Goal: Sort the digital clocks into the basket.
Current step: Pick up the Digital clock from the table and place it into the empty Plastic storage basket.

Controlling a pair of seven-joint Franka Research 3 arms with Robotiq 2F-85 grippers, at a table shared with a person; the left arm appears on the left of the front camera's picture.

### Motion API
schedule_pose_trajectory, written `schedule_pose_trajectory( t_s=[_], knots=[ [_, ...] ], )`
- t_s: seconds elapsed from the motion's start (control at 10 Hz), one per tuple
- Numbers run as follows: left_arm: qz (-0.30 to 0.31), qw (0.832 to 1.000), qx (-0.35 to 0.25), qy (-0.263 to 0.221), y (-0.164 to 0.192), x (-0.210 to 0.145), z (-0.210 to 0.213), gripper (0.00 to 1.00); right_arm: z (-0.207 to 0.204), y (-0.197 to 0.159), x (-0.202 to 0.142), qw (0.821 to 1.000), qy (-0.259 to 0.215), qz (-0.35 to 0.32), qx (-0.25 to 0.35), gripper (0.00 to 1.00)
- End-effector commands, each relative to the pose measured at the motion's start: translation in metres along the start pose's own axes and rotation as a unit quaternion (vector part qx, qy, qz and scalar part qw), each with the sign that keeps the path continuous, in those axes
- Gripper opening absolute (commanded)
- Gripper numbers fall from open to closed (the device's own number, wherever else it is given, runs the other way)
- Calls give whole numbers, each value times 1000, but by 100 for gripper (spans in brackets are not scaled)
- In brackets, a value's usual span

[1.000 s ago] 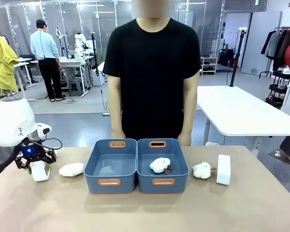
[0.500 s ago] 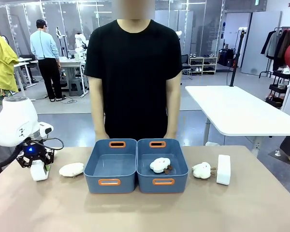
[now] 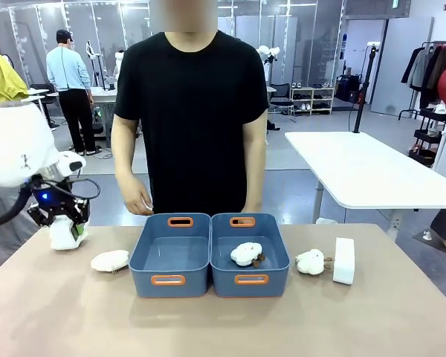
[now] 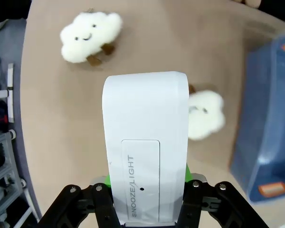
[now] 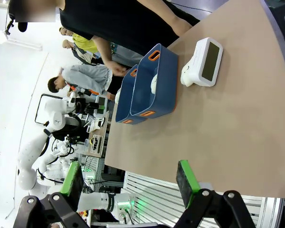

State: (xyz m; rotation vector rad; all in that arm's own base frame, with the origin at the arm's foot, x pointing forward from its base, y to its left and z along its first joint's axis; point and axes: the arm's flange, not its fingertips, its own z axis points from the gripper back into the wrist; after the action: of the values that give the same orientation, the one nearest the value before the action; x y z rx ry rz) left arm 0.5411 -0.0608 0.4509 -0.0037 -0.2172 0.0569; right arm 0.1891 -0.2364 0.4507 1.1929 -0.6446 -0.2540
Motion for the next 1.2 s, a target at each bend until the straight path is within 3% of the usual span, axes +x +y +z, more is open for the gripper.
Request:
schedule_pose_trajectory(
  t_s=[0.0,0.2,1.1],
  knots=[
    [-31,999,-4,11,-25,-17,11,33,0,2,-1,1000,-1,5,5,100],
    [-48,999,5,2,-63,-37,21,33,0,2,-1,1000,-1,5,5,100],
    [-49,999,-3,9,-57,-28,22,33,0,2,-1,1000,-1,5,5,100]
  ],
)
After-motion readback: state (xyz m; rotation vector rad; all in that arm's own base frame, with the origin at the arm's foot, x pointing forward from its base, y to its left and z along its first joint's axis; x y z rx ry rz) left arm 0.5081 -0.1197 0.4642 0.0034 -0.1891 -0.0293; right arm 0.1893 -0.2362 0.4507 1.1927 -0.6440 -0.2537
